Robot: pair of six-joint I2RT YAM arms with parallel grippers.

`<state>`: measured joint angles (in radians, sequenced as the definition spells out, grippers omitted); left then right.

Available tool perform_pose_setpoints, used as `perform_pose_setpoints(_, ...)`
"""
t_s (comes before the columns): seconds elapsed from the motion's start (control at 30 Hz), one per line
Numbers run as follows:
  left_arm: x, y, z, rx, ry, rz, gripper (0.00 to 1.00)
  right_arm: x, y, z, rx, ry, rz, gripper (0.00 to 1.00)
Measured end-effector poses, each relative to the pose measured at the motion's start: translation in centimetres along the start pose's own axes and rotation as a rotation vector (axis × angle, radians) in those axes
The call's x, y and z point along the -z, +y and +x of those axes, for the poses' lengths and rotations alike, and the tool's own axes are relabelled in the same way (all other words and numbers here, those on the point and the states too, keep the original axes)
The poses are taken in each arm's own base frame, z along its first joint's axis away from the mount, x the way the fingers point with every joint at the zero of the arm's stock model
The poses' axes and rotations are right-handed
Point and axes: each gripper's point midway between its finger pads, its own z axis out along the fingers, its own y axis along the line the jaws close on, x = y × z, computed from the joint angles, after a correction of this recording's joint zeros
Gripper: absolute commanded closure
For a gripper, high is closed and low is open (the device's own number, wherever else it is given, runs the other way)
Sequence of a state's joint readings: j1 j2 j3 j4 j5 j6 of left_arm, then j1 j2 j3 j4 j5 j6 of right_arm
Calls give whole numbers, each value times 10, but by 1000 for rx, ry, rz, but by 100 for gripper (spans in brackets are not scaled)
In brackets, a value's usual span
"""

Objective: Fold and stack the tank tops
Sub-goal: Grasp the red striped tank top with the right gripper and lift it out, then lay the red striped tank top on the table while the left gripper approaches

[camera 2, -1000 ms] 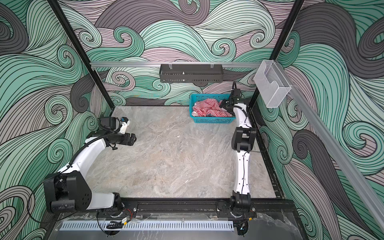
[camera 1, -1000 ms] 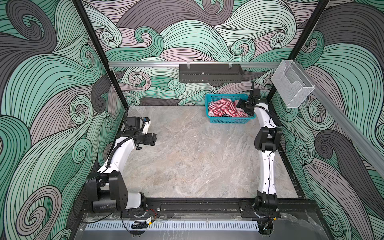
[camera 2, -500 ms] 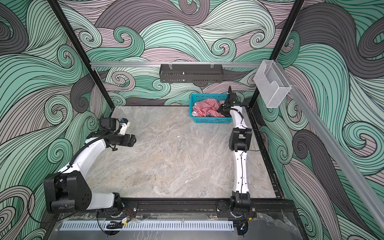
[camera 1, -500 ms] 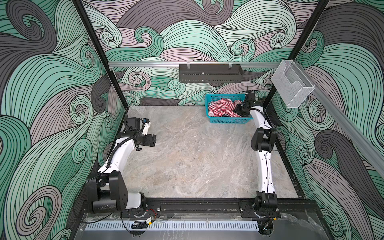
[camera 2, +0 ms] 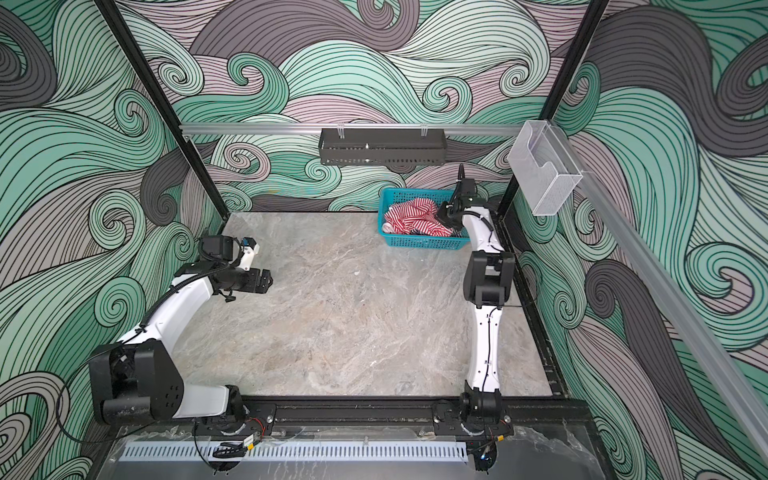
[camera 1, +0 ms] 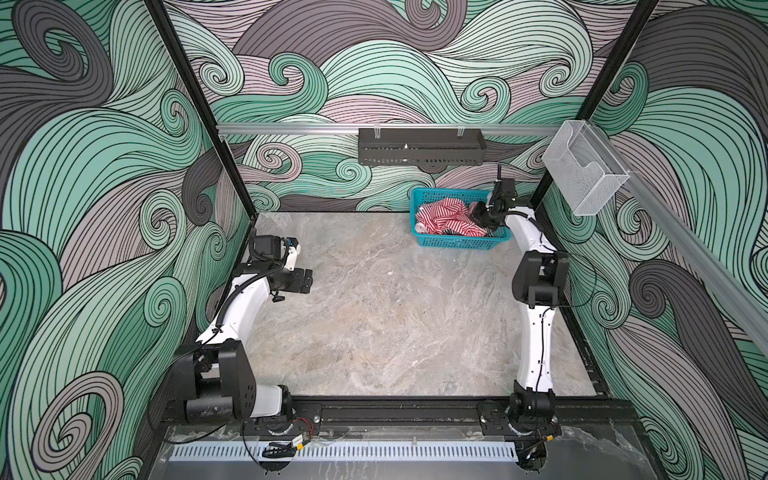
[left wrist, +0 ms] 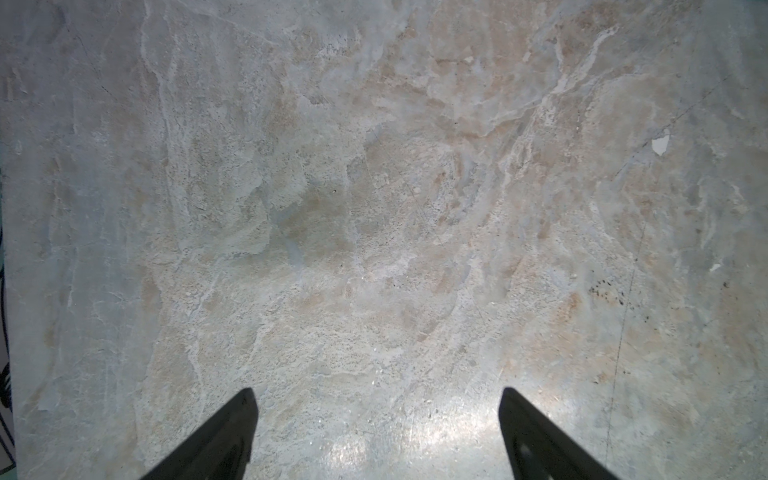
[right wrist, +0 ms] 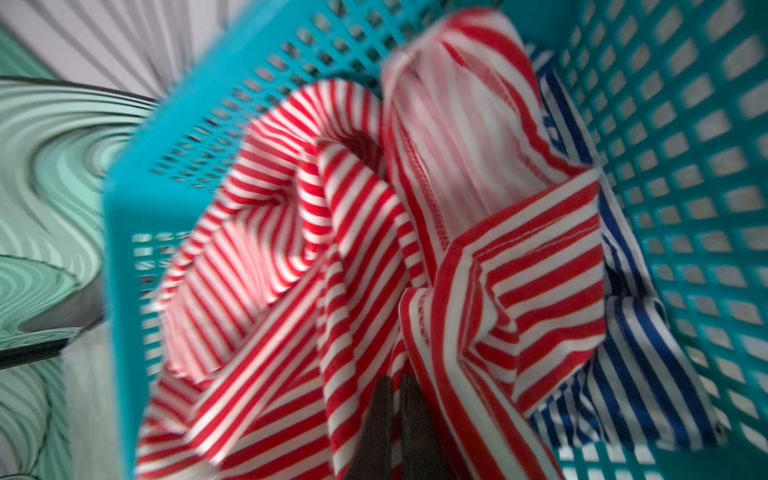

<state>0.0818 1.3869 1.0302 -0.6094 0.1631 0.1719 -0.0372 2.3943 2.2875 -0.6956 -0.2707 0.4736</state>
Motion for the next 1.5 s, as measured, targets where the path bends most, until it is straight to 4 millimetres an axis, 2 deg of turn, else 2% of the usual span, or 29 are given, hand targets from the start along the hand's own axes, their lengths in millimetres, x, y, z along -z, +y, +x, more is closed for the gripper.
perform_pose_setpoints(0.2, -7, -1, -2, 15, 17, 14, 7, 105, 66, -38, 49, -193, -141, 100)
perform_pose_setpoints(0.33, -10, -3, -8, 27, 15, 35, 7, 162, 108, -40, 95, -266, -220, 100)
perform_pose_setpoints(0.57, -12, -6, -8, 37, 17, 57, 7, 237, 174, -15, 133, -296, -379, 100)
perform_pose_setpoints(0.77, -12, -7, -9, 39, 14, 62, 6, 311, 241, 6, 196, -338, -554, 100)
perform_pose_setpoints(0.93, -12, -7, -9, 43, 12, 62, 7, 366, 298, 37, 270, -339, -729, 100)
perform_pose_setpoints(1.03, -11, -7, -10, 48, 9, 60, 6, 387, 328, 55, 311, -327, -819, 100)
perform_pose_setpoints(1.1, -10, -5, -11, 48, 2, 51, 7, 392, 345, 63, 328, -317, -867, 100)
perform_pose_setpoints(1.2, -3, 1, -16, 47, -25, 12, 6, 378, 369, 77, 332, -265, -927, 100)
perform_pose_setpoints(1.27, 5, 6, -22, 43, -56, -26, 6, 357, 386, 89, 322, -209, -958, 100)
perform_pose_setpoints(1.4, 18, 16, -31, 38, -110, -91, 6, 298, 418, 119, 303, -78, -1002, 100)
perform_pose_setpoints(1.5, 26, 22, -33, 40, -140, -132, 6, 261, 425, 146, 301, 16, -981, 100)
